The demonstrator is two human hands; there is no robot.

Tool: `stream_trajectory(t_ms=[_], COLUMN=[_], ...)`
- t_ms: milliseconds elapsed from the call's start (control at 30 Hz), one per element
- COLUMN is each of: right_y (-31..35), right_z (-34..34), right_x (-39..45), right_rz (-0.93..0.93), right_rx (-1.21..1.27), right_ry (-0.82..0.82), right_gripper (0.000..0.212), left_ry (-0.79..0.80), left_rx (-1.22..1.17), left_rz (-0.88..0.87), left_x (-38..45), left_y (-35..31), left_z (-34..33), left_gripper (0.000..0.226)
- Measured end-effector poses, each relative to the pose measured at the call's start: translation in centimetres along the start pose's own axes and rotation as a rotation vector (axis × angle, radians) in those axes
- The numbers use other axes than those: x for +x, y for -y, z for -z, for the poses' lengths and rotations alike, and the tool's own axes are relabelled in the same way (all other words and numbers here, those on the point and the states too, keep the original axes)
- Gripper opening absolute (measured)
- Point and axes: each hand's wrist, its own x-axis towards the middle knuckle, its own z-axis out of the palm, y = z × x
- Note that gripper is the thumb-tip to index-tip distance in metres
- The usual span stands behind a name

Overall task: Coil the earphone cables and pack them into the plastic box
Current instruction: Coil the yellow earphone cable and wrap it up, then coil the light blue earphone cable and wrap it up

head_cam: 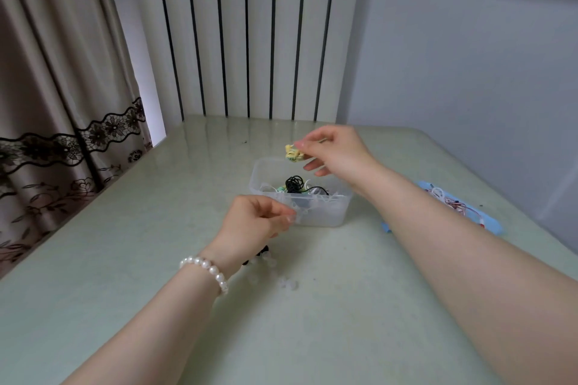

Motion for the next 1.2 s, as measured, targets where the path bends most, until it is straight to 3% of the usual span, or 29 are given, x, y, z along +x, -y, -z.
stream_trajectory(t_ms=[167, 333, 500, 633, 733, 833, 1067, 1200], right_y=[-2.3, -3.4, -5.7, -8.0, -9.8, -9.9, -5.8, -4.1], right_z=[-2.8, 2.3, 10.0, 12.4, 12.1, 11.7, 11.5, 11.4], right_x=[1.9, 1.6, -0.5, -2.2, -2.8, -2.9, -2.7, -2.6], right_rz=[-0.059, -0.06, -0.119, -0.199, -0.136, -0.067, 0.153, 0.159], right_rx=[-0.251, -0.455, -0.597, -0.781, -0.926, -0.901, -0.65, -0.569], right_ry=[-0.064, -0.149, -0.144, -0.158, -0.243, -0.362, -0.618, -0.632], right_gripper=[0.017, 0.008, 0.017, 0.042, 0.024, 0.011, 0.013, 0.01], left_ry=[0.052, 0.129, 0.167, 0.155, 0.141, 0.105, 0.084, 0.085], left_rx=[0.123, 0.145, 0.194, 0.23, 0.239, 0.234, 0.137, 0.111], left_rz=[-0.02, -0.016, -0.056, -0.063, -0.043, -0.009, -0.032, -0.053], left_x=[-0.3, -0.2, -0.6, -0.5, -0.5, -0.4, -0.5, -0.7], left_y=[0.1, 0.5, 0.6, 0.8, 0.9, 1.1, 0.4, 0.3], left_z=[-0.1, -0.4, -1.1, -1.3, -1.2, -0.8, -1.0, -1.4], left_gripper=[0.02, 0.021, 0.017, 0.017, 0.019, 0.015, 0.016, 0.015])
